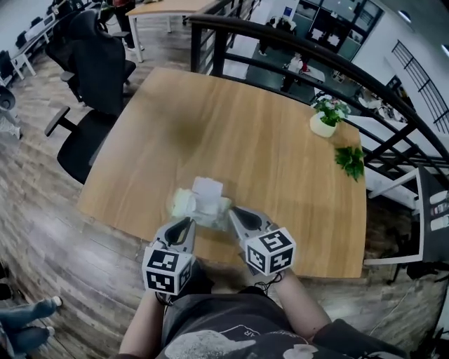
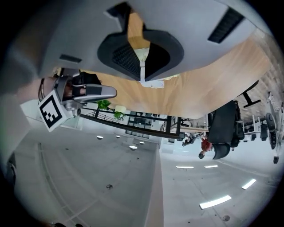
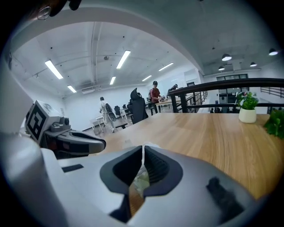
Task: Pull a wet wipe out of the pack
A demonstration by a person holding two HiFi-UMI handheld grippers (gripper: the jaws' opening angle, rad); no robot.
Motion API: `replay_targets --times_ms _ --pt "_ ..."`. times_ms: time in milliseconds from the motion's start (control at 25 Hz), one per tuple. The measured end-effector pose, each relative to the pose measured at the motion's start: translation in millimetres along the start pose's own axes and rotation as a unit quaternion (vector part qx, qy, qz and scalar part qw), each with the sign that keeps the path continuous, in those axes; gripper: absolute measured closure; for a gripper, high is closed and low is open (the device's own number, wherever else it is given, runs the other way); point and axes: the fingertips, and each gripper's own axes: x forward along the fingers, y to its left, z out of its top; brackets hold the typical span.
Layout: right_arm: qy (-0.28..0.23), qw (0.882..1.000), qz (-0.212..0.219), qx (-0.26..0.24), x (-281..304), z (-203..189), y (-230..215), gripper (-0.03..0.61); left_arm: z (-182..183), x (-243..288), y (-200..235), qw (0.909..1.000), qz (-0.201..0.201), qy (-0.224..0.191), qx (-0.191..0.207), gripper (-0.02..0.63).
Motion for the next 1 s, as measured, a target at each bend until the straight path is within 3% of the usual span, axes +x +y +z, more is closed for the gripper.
replay_targets --times_ms 160,280,440,640,880,1000 --pt "-0.002 0.999 -0.031 0.01 1 0 -6 0.551 -5 16 1 0.9991 -0.029 0.018 0.024 0.589" --pt "-0.005 0.998 -0.053 0.023 0 -2 -12 0.551 -8 28 4 0.9979 -0.046 0.034 0.032 0.493" --pt "-0.006 0.996 -0.079 0.037 -2 -7 -15 0.551 -14 42 12 0.9963 -0.045 0.051 0.053 0.459" --pt "-0.003 0.994 -0.096 0.044 -2 -14 -13 0.551 -12 59 16 0.9951 -0.05 0.055 0.066 0.459" --pt "0.004 0.994 -0.105 0.041 2 -19 -7 0.551 -14 68 33 0.9957 -0.023 0.066 0.06 0.467" --pt "0.007 0.994 -0.107 0.037 7 -20 -6 0.551 -12 67 41 0.9961 -0.019 0.06 0.062 0.533"
